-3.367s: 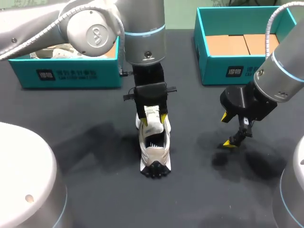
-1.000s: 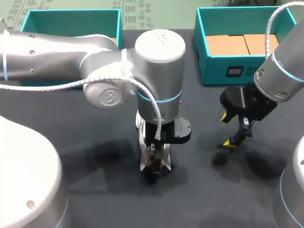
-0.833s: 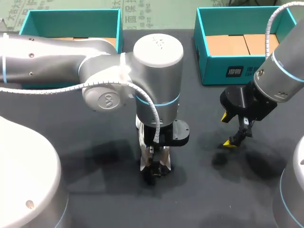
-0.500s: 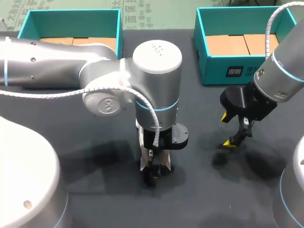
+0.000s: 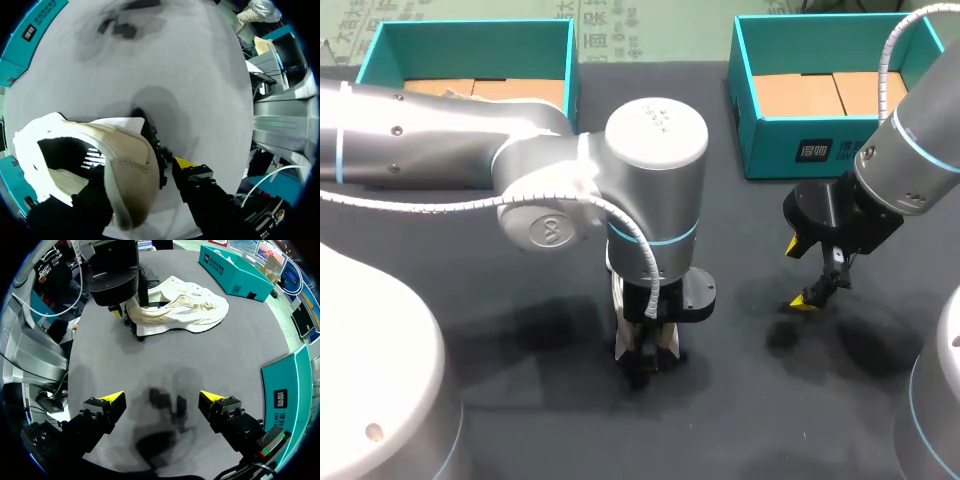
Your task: Take the shoe out of the shoebox, open the shoe tongue, remove and reinsert the insole, then place the shoe into the shoebox
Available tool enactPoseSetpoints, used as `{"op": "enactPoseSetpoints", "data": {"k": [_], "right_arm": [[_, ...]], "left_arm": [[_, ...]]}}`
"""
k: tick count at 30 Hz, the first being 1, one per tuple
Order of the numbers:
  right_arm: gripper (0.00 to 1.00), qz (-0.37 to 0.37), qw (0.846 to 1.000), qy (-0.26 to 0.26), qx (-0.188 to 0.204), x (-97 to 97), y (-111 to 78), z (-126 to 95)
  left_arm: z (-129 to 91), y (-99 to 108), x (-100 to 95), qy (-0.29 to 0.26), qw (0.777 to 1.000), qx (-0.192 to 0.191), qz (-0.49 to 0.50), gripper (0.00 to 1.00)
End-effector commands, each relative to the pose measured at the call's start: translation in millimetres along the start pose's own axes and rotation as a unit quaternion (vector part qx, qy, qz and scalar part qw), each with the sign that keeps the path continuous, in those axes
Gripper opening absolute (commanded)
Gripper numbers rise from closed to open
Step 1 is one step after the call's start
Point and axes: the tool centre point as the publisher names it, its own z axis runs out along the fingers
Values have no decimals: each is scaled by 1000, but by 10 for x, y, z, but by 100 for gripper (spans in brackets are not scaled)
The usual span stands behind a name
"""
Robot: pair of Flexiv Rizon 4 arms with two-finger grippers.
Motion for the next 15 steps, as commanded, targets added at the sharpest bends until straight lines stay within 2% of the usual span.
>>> {"op": "enactPoseSetpoints", "data": {"k": [1, 3, 4, 6, 11, 15], "right_arm": [[100, 0, 1000, -1, 0, 13, -2, 6], [100, 0, 1000, -1, 0, 13, -2, 6], [100, 0, 1000, -1, 0, 13, -2, 6], [100, 0, 1000, -1, 0, 13, -2, 6], [100, 0, 1000, -1, 0, 13, -2, 6], [100, 0, 1000, -1, 0, 13, -2, 6]], "left_arm": [[28, 0, -16, 1, 1000, -1, -3, 40], [33, 8, -33, 4, 1000, 0, -5, 33], [34, 11, -41, 6, 1000, 1, -5, 20], [33, 15, -49, 7, 1000, 2, -6, 0], [-16, 22, -44, 9, 1000, 8, -3, 0], [-147, 25, -7, 8, 1000, 9, -2, 0]]}}
